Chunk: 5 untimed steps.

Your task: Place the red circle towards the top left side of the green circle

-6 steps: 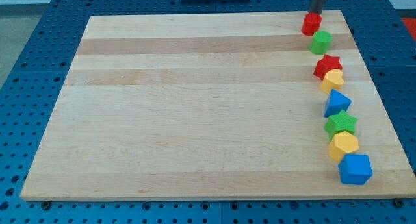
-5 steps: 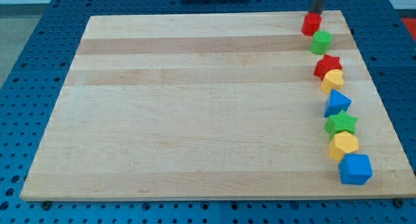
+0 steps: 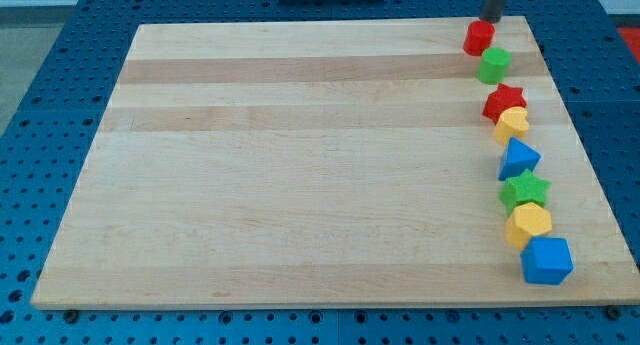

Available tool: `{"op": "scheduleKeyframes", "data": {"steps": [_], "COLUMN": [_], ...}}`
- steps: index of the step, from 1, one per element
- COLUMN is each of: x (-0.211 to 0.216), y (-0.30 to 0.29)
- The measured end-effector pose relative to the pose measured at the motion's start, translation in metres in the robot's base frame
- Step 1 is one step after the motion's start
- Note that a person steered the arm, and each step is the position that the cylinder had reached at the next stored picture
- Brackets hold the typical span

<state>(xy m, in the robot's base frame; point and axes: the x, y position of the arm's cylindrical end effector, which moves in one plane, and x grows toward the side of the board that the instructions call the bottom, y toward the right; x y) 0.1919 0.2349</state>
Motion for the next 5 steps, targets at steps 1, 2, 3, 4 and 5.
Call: {"op": "scheduleKeyframes", "data": {"steps": [1,2,3,4,5], "x": [0.004,0.019,0.045,0.067,0.091], "y": [-0.013,-0.013,-0.013,-0.013,-0.014]}}
